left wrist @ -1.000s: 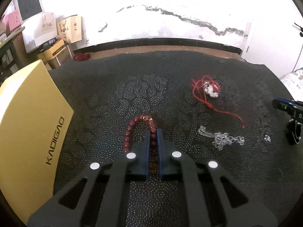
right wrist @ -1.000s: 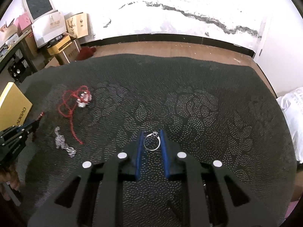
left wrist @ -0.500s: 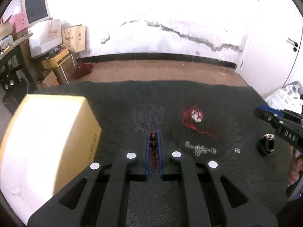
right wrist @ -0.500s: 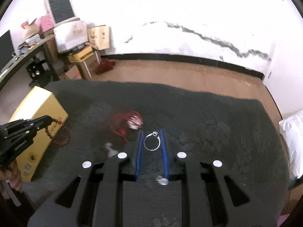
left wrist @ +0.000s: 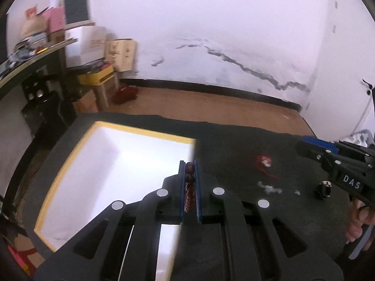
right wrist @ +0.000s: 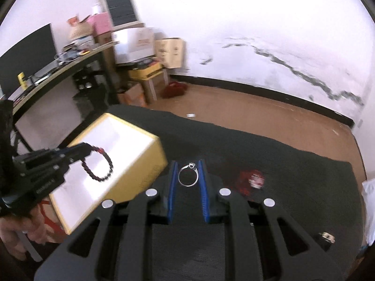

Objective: Organize jewelry
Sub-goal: 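Carry the bracelet and ring into the white box and open both tools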

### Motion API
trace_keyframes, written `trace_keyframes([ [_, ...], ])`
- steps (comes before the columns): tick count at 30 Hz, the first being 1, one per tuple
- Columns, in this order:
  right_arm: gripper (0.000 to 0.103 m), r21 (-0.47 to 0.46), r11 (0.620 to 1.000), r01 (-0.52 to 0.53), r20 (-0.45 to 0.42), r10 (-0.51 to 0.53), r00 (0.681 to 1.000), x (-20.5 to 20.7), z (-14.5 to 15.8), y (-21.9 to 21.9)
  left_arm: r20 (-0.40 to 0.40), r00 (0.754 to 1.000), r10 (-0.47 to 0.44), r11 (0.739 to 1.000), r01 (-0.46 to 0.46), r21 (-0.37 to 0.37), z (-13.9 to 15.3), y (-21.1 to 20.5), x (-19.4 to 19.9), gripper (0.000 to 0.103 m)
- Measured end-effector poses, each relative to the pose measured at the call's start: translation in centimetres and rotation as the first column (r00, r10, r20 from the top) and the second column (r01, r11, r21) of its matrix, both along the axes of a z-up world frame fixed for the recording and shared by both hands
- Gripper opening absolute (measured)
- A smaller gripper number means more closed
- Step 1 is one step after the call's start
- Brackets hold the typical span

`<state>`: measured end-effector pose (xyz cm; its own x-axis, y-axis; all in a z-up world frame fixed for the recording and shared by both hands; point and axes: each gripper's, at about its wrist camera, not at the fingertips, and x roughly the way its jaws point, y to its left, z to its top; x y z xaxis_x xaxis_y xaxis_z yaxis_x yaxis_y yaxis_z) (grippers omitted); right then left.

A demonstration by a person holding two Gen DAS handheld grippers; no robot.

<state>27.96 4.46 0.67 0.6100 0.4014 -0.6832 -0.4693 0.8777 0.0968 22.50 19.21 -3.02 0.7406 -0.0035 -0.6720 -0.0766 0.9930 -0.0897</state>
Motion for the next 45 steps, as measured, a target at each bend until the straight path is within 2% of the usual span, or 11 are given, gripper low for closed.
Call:
trace_keyframes([
  [5, 0.018, -0.011, 0.996, -0.088, -0.007, 0.088, 0.996, -0.5, 0.5, 7.9, -0.006, 0.995, 0.095, 0.996, -0.095, 0.001, -0.4, 6.1, -1.7, 0.007],
  [10, 0.018, -0.015, 0.988, -0.155, -0.033, 0.154, 0.987, -0.4, -0.4, 14.8, -0.03, 0.985, 0.168, 0.986, -0.168, 0.013, -2.3, 10.9, -2.7, 0.007],
  [13, 0.018, -0.026, 0.985, -0.172, -0.046, 0.171, 0.984, -0.3, -1.7, 17.4, -0.06, 0.978, 0.2, 0.98, -0.201, -0.012, -3.6, 13.2, -2.8, 0.007],
  [18, 0.018, -0.062, 0.982, -0.18, -0.09, 0.174, 0.981, 1.0, -5.2, 20.9, -0.131, 0.969, 0.208, 0.978, -0.209, 0.005, -6.6, 14.8, -2.0, 0.007],
  [24, 0.018, -0.129, 0.977, -0.168, -0.15, 0.148, 0.977, 3.4, -9.7, 22.6, -0.216, 0.954, 0.208, 0.977, -0.211, 0.007, -9.8, 15.5, -0.8, 0.007],
  [30, 0.018, -0.183, 0.967, -0.179, -0.194, 0.143, 0.971, 4.6, -12.5, 23.4, -0.231, 0.95, 0.208, 0.978, -0.208, 0.023, -10.7, 16.1, -0.6, 0.007],
  [45, 0.018, -0.214, 0.963, -0.166, -0.222, 0.117, 0.968, 5.3, -14.1, 23.2, -0.257, 0.945, 0.202, 0.979, -0.201, 0.03, -11.5, 15.8, -0.3, 0.007],
])
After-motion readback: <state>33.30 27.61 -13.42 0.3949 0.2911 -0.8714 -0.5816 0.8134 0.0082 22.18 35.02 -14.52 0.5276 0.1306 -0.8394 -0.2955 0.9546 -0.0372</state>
